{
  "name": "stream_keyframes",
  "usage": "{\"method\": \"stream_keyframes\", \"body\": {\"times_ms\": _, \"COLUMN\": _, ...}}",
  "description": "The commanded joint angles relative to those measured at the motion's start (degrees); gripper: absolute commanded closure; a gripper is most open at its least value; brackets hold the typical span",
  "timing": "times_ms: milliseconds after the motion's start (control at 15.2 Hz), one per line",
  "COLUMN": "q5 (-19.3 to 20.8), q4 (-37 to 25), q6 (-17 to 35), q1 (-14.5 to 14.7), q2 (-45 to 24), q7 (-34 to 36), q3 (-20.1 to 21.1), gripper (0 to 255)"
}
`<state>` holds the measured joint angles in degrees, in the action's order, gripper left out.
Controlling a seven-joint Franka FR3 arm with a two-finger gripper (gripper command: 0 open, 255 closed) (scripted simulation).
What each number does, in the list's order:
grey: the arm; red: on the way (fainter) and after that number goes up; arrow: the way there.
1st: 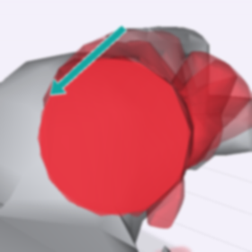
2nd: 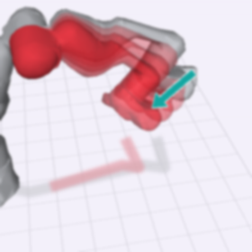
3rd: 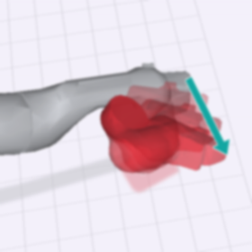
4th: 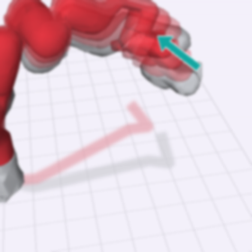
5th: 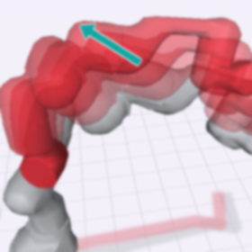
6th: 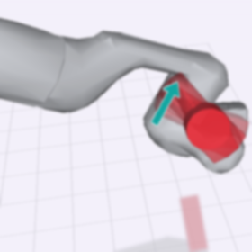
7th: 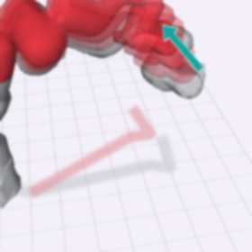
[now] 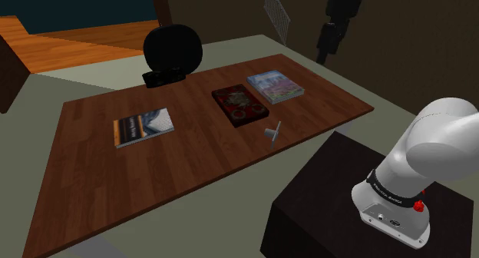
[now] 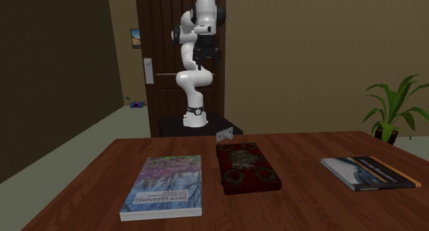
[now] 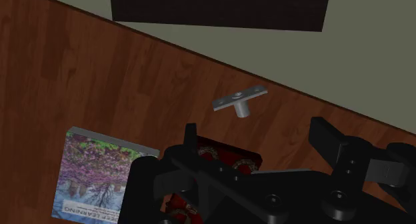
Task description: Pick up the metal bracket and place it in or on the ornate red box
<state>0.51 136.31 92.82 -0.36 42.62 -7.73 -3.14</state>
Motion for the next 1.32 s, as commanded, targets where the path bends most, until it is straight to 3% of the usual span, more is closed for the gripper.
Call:
{"method": "stream_keyframes", "body": {"times_ms": 0, "q5": 0.0, "q4": 0.0, "q6": 0.0, "q1": 0.0, "q2": 0.0, "q7": 0.0, "q3": 0.0, "gripper": 0}}
{"method": "stream_keyframes", "body": {"times_ms": 594, "q5": -0.2, "q4": 11.0, "q6": 18.8, "q1": 2.6, "q2": -7.7, "q7": -2.4, "q3": 1.3, "gripper": 0}}
{"method": "stream_keyframes", "body": {"times_ms": 1254, "q5": -0.2, "q4": 15.9, "q6": 41.4, "q1": 5.4, "q2": -25.3, "q7": -4.7, "q3": 2.9, "gripper": 0}}
